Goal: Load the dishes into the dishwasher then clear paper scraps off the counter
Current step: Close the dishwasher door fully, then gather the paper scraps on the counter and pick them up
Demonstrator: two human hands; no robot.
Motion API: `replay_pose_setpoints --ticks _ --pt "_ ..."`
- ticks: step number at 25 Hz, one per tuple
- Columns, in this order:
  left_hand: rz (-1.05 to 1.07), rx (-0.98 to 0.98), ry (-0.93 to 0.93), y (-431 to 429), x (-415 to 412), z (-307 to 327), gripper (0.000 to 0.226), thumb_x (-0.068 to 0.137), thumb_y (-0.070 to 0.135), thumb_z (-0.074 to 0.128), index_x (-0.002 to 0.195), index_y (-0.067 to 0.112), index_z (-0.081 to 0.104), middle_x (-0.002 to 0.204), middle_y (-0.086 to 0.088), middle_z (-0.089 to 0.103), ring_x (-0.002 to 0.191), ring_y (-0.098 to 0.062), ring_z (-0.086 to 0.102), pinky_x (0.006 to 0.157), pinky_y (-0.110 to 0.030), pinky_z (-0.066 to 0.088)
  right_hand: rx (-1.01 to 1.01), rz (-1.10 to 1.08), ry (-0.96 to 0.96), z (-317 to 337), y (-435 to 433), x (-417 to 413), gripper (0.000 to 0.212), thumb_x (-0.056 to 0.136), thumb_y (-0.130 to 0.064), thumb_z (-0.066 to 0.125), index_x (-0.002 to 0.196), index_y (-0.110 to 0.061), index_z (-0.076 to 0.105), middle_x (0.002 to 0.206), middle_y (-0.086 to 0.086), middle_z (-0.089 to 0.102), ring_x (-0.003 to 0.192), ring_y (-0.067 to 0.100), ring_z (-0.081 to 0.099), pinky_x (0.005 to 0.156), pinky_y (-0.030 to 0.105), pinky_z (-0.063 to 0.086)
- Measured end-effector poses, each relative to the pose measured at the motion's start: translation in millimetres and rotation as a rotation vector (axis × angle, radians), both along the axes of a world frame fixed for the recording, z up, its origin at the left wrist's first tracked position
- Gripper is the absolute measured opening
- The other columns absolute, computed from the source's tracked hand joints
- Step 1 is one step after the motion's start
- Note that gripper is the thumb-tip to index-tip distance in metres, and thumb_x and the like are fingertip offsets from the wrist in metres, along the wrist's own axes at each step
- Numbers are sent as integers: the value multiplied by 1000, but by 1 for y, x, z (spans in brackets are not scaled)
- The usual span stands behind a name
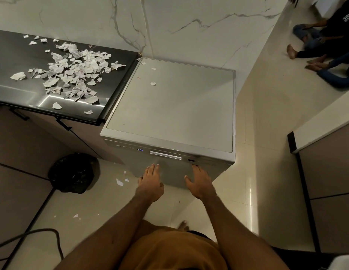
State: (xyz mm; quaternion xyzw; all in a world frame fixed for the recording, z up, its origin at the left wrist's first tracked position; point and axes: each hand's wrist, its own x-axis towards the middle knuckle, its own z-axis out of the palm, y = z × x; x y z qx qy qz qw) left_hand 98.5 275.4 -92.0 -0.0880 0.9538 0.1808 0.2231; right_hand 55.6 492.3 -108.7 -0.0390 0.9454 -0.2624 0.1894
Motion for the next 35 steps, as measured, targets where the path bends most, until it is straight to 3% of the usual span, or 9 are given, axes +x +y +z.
replay_pose_setpoints --ticks 9,12,15,23,31,35 --pt "-3 -33 79 -14 6 7 84 103 33 51 164 18 -5 173 -2 -7 159 -24 -6 125 -51 9 -146 112 375 10 -23 -6 48 101 -35 56 144 -13 58 144 6 60 133 25 54 112 43 46" --pt "-30 -45 138 -21 2 13 85 103 32 50 164 19 -8 172 0 -11 158 -21 -10 125 -49 5 -161 122 478 19 -36 -12 47 104 -33 56 146 -13 54 147 5 56 138 21 49 117 39 41" --pt "-22 -53 164 -33 -1 19 85 103 31 50 164 18 -7 172 0 -10 158 -21 -9 126 -48 6 -146 130 474 25 -53 -15 54 107 -39 51 155 -15 44 157 3 46 148 20 39 124 36 30" --pt "5 -81 225 -103 -6 29 88 100 26 53 164 17 -6 172 0 -11 158 -19 -10 125 -43 1 -109 235 470 30 -129 -27 60 110 -42 44 162 -17 32 170 5 30 157 21 25 128 42 23" --pt "54 -98 215 -227 -10 40 91 98 27 54 164 20 -8 172 0 -14 157 -19 -14 127 -46 0 -106 300 437 37 -255 -35 64 110 -48 39 166 -21 23 173 3 21 160 18 18 129 36 11" --pt "82 -123 233 -293 -10 43 86 101 30 51 164 19 -7 172 1 -13 158 -19 -11 128 -47 4 -108 247 437 40 -318 -47 66 109 -48 41 165 -18 23 173 5 22 160 19 18 131 43 17"
